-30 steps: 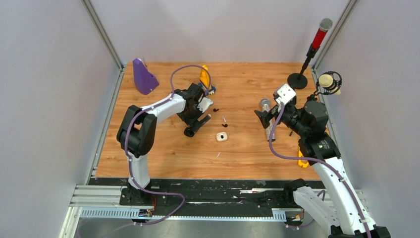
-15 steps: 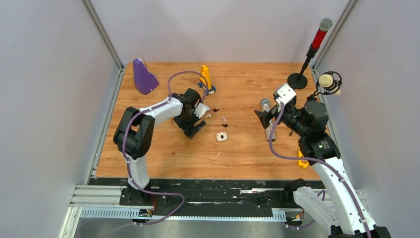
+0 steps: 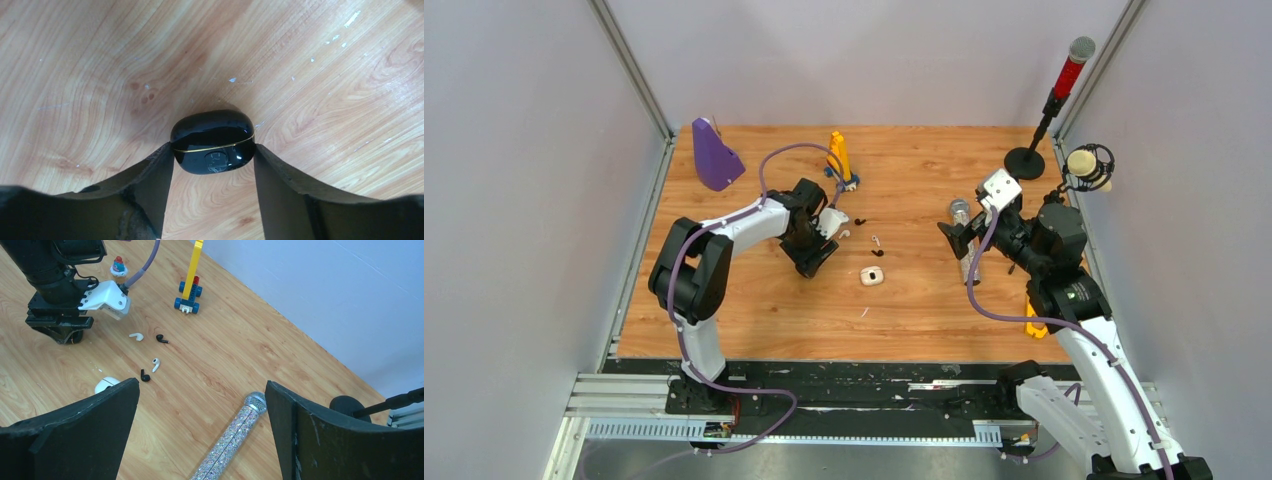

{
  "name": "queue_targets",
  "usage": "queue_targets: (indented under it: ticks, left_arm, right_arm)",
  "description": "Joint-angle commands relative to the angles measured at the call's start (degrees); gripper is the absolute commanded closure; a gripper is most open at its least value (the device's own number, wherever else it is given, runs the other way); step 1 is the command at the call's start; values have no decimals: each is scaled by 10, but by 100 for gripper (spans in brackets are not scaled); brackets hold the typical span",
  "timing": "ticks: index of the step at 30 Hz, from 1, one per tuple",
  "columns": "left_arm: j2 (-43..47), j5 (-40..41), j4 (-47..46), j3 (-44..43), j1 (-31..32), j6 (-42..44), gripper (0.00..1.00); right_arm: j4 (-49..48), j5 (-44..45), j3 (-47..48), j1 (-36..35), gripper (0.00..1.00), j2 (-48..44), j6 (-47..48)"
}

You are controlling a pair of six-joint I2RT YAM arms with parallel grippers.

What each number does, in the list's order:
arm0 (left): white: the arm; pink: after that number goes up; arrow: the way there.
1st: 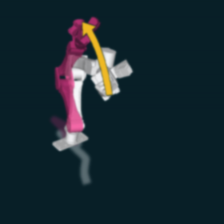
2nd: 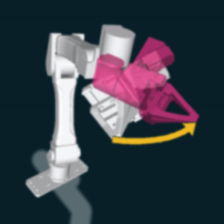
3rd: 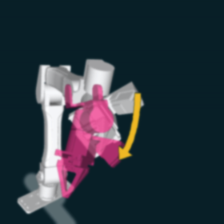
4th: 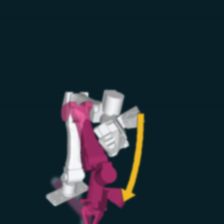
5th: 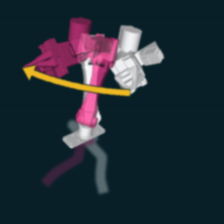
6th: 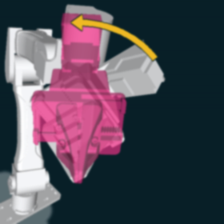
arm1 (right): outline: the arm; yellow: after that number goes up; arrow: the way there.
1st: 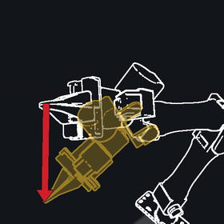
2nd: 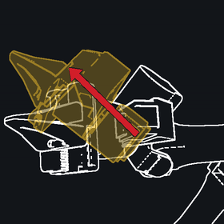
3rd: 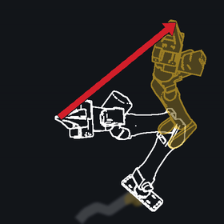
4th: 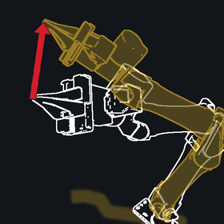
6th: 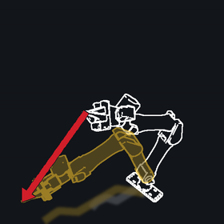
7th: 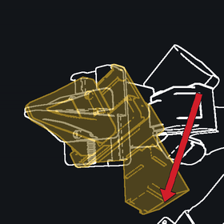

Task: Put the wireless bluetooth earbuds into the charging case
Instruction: Pick up the charging case at the center of the board.

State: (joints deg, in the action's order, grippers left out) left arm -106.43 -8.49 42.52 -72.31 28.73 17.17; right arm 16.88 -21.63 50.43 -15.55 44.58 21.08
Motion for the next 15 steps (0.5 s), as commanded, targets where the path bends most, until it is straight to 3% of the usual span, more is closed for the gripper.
queue_targets:
  ticks: [1, 4, 6, 15]
  left_arm:
    - [3, -10, -20, 8, -1, 9, 39]
    - [3, -13, -22, 14, -1, 10, 55]
    - [8, -13, -25, 18, -1, 11, 59]
    - [133, -53, -90, 20, 0, 35, 58]
  right_arm:
    - [-14, -13, 2, 2, 0, -2, -9]
    - [-15, -18, 4, 2, 0, 0, -15]
    - [-15, -30, 11, 2, 0, 10, -30]
    - [-31, -188, 86, 3, 0, 127, -234]
